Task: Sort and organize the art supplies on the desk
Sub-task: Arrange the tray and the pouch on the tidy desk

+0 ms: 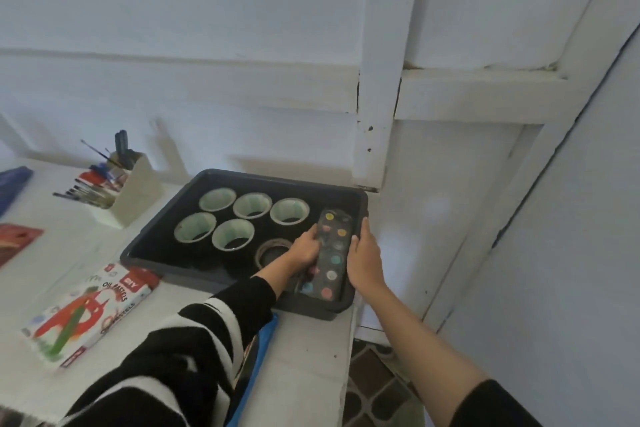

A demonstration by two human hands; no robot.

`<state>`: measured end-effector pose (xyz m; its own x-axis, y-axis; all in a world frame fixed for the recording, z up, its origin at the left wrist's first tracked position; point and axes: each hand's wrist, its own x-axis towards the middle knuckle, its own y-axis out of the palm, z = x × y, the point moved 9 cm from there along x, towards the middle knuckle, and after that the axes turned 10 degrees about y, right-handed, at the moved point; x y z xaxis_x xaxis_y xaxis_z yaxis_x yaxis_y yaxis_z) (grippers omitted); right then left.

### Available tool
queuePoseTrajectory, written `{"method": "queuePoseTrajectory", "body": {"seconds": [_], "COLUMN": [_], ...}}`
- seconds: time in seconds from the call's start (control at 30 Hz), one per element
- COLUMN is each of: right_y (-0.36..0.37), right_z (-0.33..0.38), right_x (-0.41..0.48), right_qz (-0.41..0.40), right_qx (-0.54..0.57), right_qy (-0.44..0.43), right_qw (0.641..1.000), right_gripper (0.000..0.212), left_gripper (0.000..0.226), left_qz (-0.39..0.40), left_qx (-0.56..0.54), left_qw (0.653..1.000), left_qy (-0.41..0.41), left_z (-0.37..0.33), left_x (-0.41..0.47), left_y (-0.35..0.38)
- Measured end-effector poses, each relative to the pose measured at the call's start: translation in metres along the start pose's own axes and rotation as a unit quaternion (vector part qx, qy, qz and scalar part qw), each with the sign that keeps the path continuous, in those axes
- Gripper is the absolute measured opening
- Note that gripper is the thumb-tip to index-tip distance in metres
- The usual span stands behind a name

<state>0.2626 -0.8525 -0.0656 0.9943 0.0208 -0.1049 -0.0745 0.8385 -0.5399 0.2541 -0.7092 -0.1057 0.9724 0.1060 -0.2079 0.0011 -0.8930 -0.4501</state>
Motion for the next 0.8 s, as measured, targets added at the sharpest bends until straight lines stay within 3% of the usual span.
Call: {"method": "queuePoseTrajectory", "body": {"seconds": [0.13,0.2,0.27,0.37,0.5,0.63,0.7,0.77,0.8], "right_y": [-0.001,-0.002,-0.002,0.0,-0.002,-0.005,-0.006,-0.006,-0.004], "right_z": [0.003,0.004,0.005,0.004,0.004,0.009,0.013,0.015,0.016], "right_x": [-0.002,-0.003,-0.003,-0.003,-0.004,-0.011,-0.014,-0.016,-0.018], "right_qz": [0.002,0.002,0.001,0.01,0.003,-0.012,-0.018,-0.019,-0.014], "right_qx": [-0.007,-0.011,-0.008,0.004,-0.016,-0.061,-0.103,-0.142,-0.157], "right_qy": [-0.003,-0.001,0.0,0.004,0.012,0.01,0.005,0.01,0.016], "right_qw": [1.0,1.0,1.0,1.0,1.0,0.998,0.995,0.99,0.987], "right_gripper": [0.051,0.051,0.051,0.051,0.051,0.05,0.051,0.052,0.054], "left_gripper": [0.061,0.049,0.04,0.041,0.033,0.03,0.024,0.024,0.041], "left_qz": [0.044,0.057,0.043,-0.081,-0.294,-0.374,-0.367,-0.274,-0.203], "left_qx": [0.196,0.202,0.128,0.091,0.096,0.117,0.135,0.161,0.184], "left_qw": [0.98,0.978,0.99,0.989,0.945,0.915,0.918,0.948,0.961], "left_qy": [-0.009,0.007,0.03,0.082,0.108,0.095,0.06,0.0,-0.03], "left_z": [-0.035,-0.045,-0.048,-0.041,-0.015,0.026,0.053,0.078,0.09], "left_x": [-0.024,-0.032,-0.044,-0.071,-0.144,-0.221,-0.244,-0.25,-0.252], "left_y": [-0.001,-0.003,-0.011,-0.054,-0.121,-0.146,-0.142,-0.12,-0.104]}}
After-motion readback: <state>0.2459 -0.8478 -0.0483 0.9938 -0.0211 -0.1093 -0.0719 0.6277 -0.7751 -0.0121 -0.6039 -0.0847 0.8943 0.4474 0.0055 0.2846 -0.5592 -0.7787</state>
